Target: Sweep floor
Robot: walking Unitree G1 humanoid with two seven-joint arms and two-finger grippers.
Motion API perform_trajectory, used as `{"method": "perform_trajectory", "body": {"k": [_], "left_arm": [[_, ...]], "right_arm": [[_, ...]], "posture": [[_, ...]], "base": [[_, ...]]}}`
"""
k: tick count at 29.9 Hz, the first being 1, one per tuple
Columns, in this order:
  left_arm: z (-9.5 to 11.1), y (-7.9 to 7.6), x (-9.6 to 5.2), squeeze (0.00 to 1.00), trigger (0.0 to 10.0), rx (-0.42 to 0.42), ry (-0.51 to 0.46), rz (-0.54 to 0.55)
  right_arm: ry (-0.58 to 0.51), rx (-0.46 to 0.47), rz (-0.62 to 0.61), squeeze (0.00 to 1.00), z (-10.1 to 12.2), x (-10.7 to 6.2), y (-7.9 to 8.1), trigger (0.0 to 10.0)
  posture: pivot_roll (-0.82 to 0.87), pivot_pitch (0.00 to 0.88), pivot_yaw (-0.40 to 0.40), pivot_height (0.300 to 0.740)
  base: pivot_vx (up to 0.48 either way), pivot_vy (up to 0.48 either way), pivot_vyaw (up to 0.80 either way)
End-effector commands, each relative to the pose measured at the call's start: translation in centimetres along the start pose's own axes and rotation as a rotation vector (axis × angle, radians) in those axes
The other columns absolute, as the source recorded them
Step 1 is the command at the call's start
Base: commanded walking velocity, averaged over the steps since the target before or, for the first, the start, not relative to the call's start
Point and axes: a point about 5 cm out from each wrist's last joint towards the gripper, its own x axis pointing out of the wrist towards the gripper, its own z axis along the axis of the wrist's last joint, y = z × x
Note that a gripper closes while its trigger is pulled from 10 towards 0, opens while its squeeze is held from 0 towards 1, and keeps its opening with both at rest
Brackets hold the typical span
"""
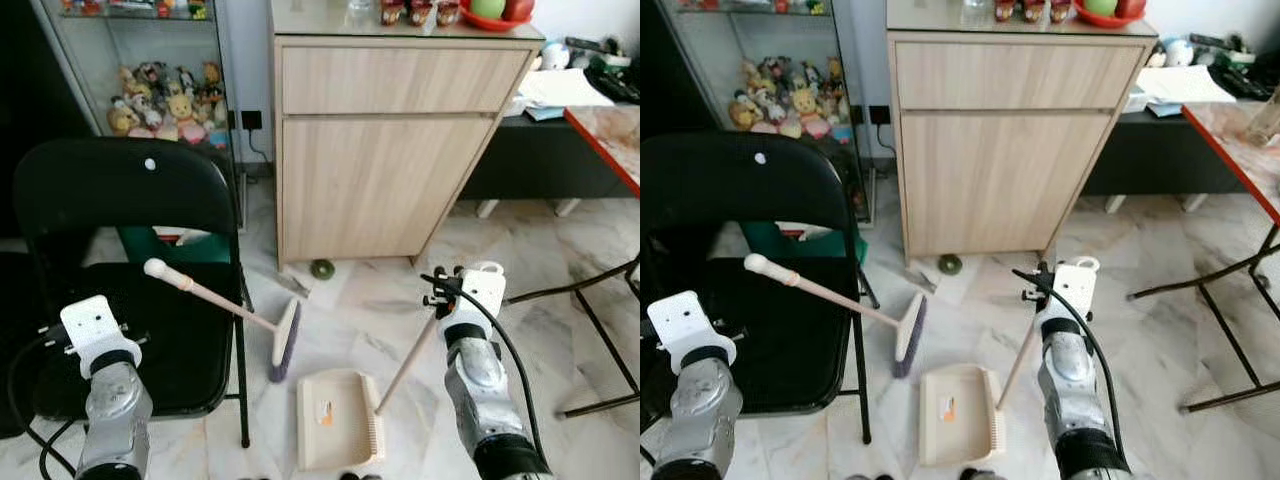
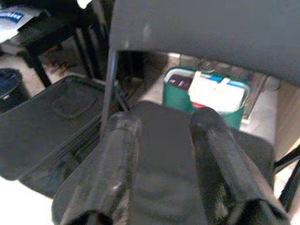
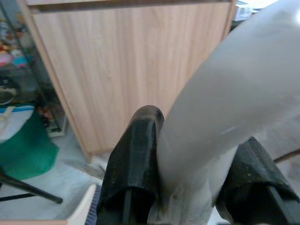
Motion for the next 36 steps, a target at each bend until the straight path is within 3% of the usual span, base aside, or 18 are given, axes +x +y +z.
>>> {"method": "perform_trajectory", "body": {"k": [1,7,10,14,22,23,31,36], "left_arm": [[-0.3,0.1,-0.1,1.0,10.0,0.034,0.0,-0.021],[-0.3,-0.7,0.0,1.0,10.0,0.036,-0.011,-0.068],[-0.2,-2.0,-0.1,1.0,10.0,-0.008,-0.012,-0.199],[0.6,-4.0,-0.4,1.0,10.0,0.021,-0.053,-0.392],[-0.1,-5.6,-1.0,1.0,10.0,0.045,-0.033,-0.494],[-0.3,-5.5,-1.1,0.0,10.0,0.053,-0.029,-0.492],[-1.3,-5.6,-1.3,0.0,10.0,0.048,0.029,-0.525],[-2.4,-6.5,-1.6,0.0,10.0,-0.044,0.119,-0.541]], "right_arm": [[-0.024,0.001,-0.008,0.0,0.3,-0.1,-0.3,10.0],[-0.03,0.007,-0.005,0.0,0.2,-0.2,-0.2,10.0],[-0.032,0.009,-0.004,0.0,0.2,-0.3,0.0,10.0],[-0.034,0.008,-0.004,0.0,0.2,-0.1,0.0,10.0],[-0.043,0.003,0.003,0.0,0.4,0.1,0.4,10.0],[-0.043,0.003,0.002,0.0,0.4,0.1,0.4,10.0],[-0.048,0.001,0.001,0.0,0.4,0.2,0.3,10.0],[-0.052,0.003,-0.002,0.0,0.5,0.1,0.3,10.0]], "posture": [[-0.03,0.058,-0.051,0.74],[-0.03,0.035,-0.045,0.74],[-0.03,0.0,-0.035,0.74],[-0.03,0.0,-0.032,0.74],[-0.03,0.0,-0.027,0.74],[-0.03,0.0,-0.027,0.74],[-0.03,0.0,-0.028,0.74],[-0.05,0.0,-0.029,0.74]], "base": [[0.0,0.0,0.0],[0.0,0.0,0.0],[0.0,0.0,0.0],[0.0,0.0,0.0],[0.0,0.0,0.0],[0.0,0.0,0.0],[0.0,0.0,0.0],[0.0,0.0,0.0]]}}
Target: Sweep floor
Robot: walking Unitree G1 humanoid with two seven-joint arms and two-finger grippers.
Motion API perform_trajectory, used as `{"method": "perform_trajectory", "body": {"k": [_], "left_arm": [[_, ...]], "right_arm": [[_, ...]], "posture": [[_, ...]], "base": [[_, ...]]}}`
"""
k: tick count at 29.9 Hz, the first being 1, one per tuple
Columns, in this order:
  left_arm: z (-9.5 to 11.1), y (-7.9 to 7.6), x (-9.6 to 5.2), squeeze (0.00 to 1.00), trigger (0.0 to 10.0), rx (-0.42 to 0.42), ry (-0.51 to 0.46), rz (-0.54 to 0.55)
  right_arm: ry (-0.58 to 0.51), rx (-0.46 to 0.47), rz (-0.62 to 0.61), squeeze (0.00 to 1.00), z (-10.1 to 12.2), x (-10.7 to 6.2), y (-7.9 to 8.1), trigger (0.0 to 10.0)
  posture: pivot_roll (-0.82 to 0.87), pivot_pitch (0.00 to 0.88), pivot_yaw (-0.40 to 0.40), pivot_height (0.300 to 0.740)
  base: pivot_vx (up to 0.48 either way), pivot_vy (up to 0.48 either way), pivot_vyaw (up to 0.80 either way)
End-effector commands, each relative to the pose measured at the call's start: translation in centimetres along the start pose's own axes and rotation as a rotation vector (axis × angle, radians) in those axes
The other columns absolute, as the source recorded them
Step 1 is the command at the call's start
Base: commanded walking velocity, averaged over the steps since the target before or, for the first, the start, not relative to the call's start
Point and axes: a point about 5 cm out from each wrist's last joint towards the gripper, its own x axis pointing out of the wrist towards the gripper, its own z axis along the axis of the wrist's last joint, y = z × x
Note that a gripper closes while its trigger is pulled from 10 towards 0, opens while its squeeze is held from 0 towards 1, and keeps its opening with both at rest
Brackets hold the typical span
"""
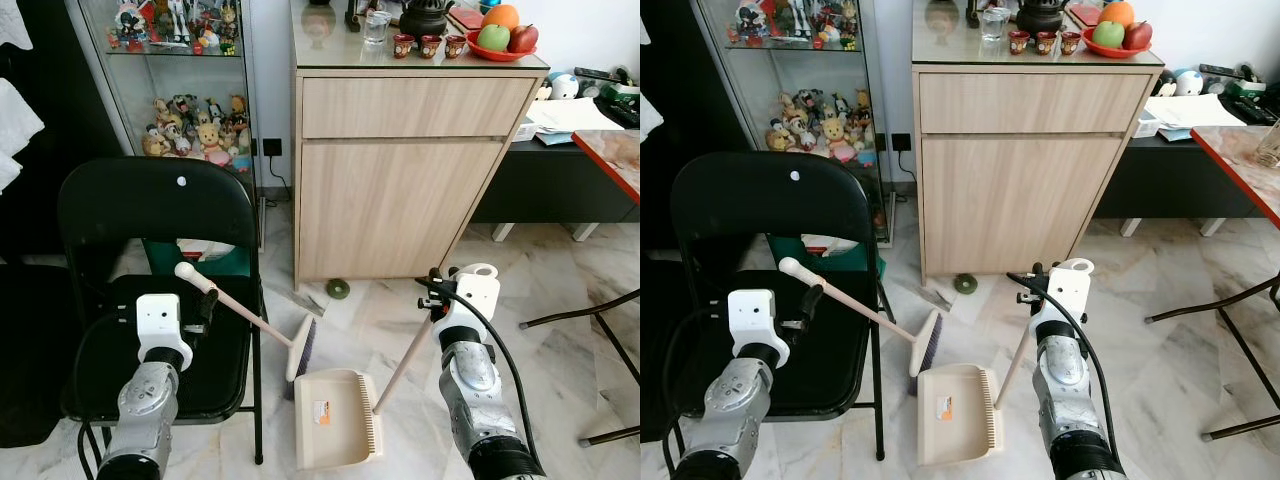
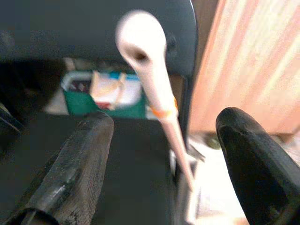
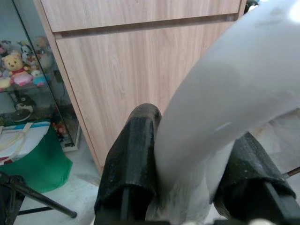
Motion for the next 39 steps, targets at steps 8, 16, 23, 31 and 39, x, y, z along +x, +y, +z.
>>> {"method": "perform_trajectory", "body": {"k": [8,16,23,31,39], "left_arm": [[-0.3,-1.1,1.2,0.0,10.0,-0.054,0.043,-0.021],[-0.2,-1.5,2.0,0.0,10.0,-0.074,0.058,-0.025],[-0.4,-1.8,2.5,0.0,10.0,-0.118,0.082,-0.007],[0.5,-2.1,3.4,0.0,10.0,-0.156,0.076,0.024],[0.8,-1.9,3.8,0.0,10.0,-0.212,0.077,0.057]], "right_arm": [[-0.048,-0.004,0.001,0.0,0.8,0.0,-0.2,10.0],[-0.065,-0.006,0.003,0.0,1.2,-0.2,-0.3,10.0],[-0.081,-0.008,0.008,0.0,1.6,-0.4,-0.3,10.0],[-0.093,-0.012,0.013,0.0,2.2,-0.4,-0.4,10.0],[-0.105,-0.009,0.02,0.0,2.8,-0.7,-0.3,10.0]], "posture": [[-0.07,0.009,-0.032,0.74],[-0.1,0.017,-0.03,0.74],[-0.14,0.03,-0.031,0.74],[-0.16,0.07,-0.033,0.74],[-0.17,0.126,-0.036,0.74]], "base": [[0.0,0.0,0.0],[0.0,0.0,0.0],[0.0,0.0,0.0],[0.0,0.0,0.0],[0.0,0.0,0.0]]}}
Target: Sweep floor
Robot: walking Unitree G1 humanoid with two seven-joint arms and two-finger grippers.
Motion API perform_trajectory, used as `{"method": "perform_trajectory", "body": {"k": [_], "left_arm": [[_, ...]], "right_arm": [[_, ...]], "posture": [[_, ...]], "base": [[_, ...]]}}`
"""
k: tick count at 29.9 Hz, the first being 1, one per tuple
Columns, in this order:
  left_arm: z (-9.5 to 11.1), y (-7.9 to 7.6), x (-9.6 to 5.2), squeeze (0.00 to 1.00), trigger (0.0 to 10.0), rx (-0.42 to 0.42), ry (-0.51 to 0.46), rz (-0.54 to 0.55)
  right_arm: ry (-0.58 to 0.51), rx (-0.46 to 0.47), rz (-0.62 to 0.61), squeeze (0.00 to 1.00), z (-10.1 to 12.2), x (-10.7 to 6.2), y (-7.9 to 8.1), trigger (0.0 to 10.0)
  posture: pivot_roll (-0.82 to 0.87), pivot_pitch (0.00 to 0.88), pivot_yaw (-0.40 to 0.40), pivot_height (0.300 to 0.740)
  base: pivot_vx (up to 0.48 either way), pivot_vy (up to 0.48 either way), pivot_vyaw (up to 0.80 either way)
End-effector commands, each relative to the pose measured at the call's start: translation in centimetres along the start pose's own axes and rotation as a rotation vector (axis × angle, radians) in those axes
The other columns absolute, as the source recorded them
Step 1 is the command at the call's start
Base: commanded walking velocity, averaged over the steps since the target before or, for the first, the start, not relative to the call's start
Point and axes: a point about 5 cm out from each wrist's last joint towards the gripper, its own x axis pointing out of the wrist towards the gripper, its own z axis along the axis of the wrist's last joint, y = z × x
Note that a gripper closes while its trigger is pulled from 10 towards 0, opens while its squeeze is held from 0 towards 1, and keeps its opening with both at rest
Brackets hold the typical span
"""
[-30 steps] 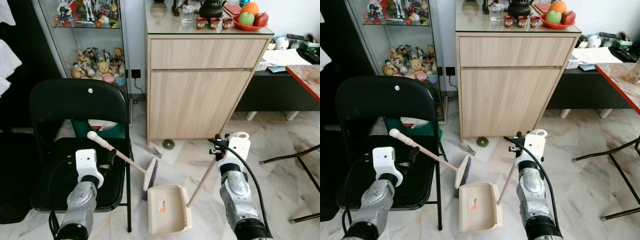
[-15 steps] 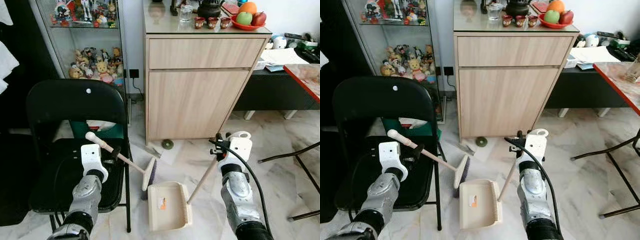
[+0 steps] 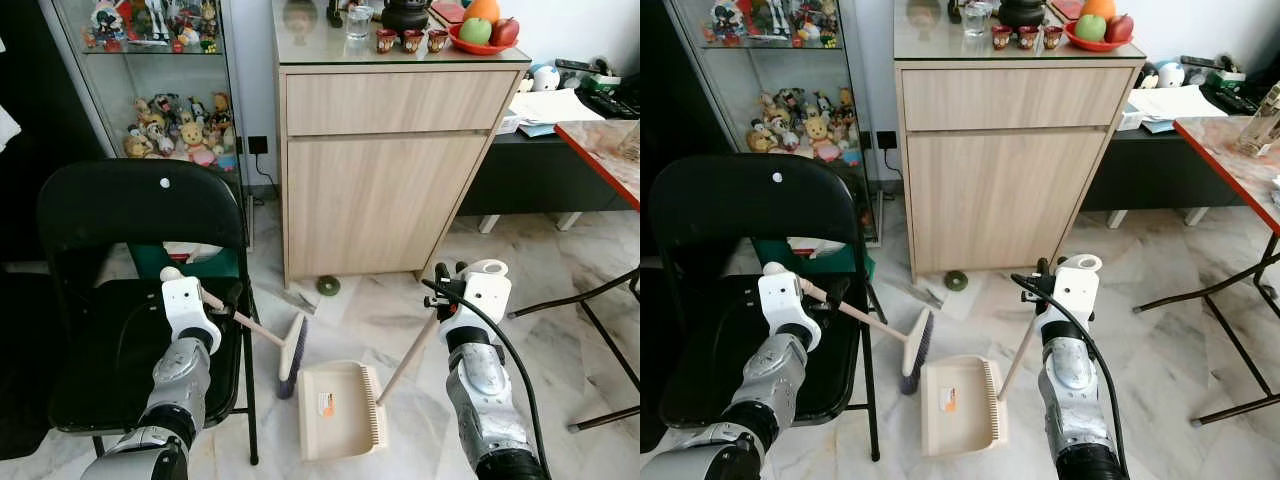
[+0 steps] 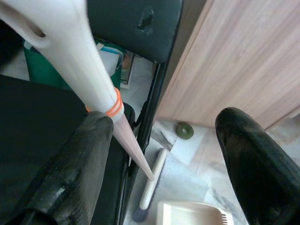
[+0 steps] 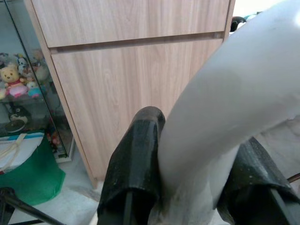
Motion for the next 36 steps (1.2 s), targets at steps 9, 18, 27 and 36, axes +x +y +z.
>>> {"method": "perform_trajectory", "body": {"k": [9,18,27,36], "left_arm": [[1.1,-0.4,0.8,0.0,10.0,-0.035,-0.011,0.011],[0.9,0.3,0.6,0.0,10.0,-0.038,-0.014,0.025],[2.3,0.3,1.0,0.0,10.0,-0.093,-0.086,0.052],[2.3,1.2,0.8,0.0,10.0,-0.064,-0.096,0.116]], "right_arm": [[-0.137,0.022,0.014,0.0,3.2,-0.1,0.1,10.0],[-0.037,0.001,0.009,0.0,0.8,-1.4,-0.1,10.0],[-0.044,0.001,0.006,0.0,1.2,-1.6,-0.3,10.0],[-0.026,-0.004,0.009,0.0,0.7,-2.6,-0.4,10.0]], "posture": [[-0.17,0.196,-0.034,0.74],[-0.16,0.208,-0.033,0.74],[-0.18,0.193,-0.036,0.74],[-0.2,0.167,-0.047,0.74]], "base": [[0.0,0.0,0.0],[0.0,0.0,0.0],[0.0,0.0,0.0],[0.0,0.0,0.0]]}}
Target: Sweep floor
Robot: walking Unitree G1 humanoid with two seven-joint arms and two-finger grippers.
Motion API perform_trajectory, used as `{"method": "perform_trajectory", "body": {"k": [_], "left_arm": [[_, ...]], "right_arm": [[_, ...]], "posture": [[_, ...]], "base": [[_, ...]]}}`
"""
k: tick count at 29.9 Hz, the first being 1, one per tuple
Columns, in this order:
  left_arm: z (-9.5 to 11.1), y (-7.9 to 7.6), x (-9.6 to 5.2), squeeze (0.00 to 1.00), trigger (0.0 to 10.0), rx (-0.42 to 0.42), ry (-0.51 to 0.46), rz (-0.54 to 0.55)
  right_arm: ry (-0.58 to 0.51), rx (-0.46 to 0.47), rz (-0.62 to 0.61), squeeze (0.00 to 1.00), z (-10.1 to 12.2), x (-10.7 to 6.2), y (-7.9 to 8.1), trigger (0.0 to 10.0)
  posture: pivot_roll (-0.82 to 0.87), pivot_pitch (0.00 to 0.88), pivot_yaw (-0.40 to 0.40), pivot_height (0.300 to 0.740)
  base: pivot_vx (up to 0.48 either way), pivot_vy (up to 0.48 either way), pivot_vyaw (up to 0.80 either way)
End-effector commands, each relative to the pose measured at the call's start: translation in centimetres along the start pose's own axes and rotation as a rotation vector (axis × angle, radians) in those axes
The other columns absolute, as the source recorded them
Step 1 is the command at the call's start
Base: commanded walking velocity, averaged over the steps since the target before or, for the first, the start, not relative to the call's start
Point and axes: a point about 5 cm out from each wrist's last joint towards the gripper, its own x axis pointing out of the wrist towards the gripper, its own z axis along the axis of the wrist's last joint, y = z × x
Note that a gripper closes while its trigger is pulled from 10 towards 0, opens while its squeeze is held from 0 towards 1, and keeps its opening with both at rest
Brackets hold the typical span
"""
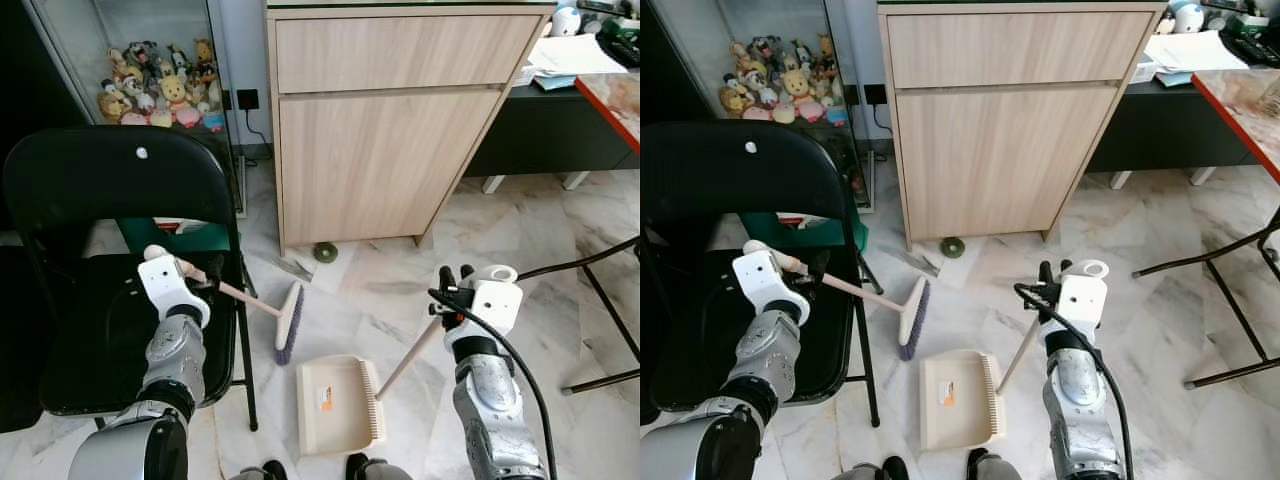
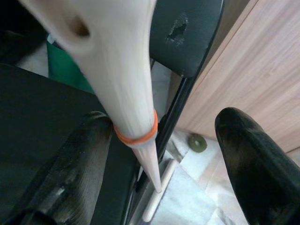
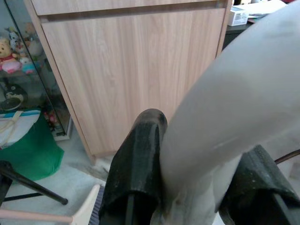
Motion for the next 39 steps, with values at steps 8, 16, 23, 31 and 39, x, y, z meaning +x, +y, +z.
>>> {"method": "perform_trajectory", "body": {"k": [8,16,23,31,39], "left_arm": [[-0.5,1.0,-0.4,0.0,10.0,0.039,0.012,0.034],[0.5,1.0,0.0,0.0,10.0,0.04,-0.035,0.052],[1.0,0.4,0.3,0.0,10.0,0.029,-0.052,0.036],[0.5,0.4,0.2,0.0,0.0,0.043,-0.028,0.027],[0.2,0.3,0.0,0.0,0.0,0.055,-0.023,0.022]], "right_arm": [[-0.005,-0.015,-0.002,0.0,0.3,-0.7,-0.5,10.0],[-0.008,-0.019,0.0,0.0,0.4,-1.2,-0.8,10.0],[-0.006,-0.022,0.01,0.0,0.6,-1.5,-0.8,10.0],[-0.002,-0.023,0.013,0.0,0.7,-1.7,-0.8,10.0],[0.005,-0.021,0.019,0.0,0.6,-1.8,-0.7,10.0]], "posture": [[-0.21,0.157,-0.055,0.74],[-0.23,0.145,-0.066,0.74],[-0.24,0.144,-0.074,0.74],[-0.25,0.155,-0.077,0.74],[-0.24,0.156,-0.076,0.74]], "base": [[0.0,0.0,0.0],[0.0,0.0,0.0],[0.0,0.0,0.0],[0.0,0.0,0.0],[0.0,0.0,0.0]]}}
